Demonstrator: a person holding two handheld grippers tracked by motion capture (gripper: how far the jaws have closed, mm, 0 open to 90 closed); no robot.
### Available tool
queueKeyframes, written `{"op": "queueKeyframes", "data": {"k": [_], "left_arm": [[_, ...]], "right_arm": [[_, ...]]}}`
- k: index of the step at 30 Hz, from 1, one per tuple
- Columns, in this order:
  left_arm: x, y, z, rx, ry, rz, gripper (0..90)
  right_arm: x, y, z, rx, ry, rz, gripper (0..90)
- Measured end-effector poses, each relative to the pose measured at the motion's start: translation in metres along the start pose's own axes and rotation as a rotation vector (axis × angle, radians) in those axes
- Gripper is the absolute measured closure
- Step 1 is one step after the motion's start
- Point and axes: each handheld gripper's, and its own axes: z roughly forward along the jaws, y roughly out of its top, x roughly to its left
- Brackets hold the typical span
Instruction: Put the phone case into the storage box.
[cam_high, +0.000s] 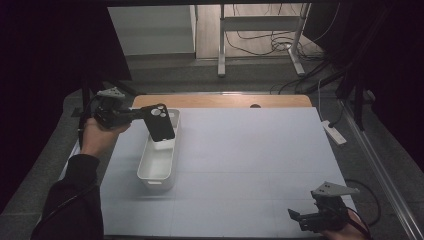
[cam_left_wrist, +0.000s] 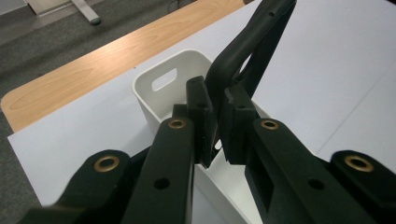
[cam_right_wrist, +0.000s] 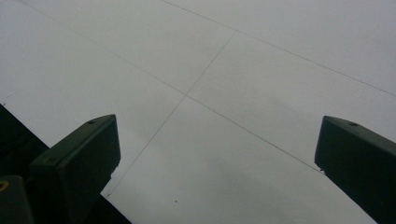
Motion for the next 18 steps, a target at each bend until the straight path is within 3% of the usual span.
{"op": "queueKeyframes", "data": {"k": [18], "left_arm": [[0.015, 0.009, 0.03, 0.021, 0.027, 0.011, 83.2]], "right_arm": [[0.0, 0.0, 0.0, 0.003, 0.004, -0.001, 0.5]]}}
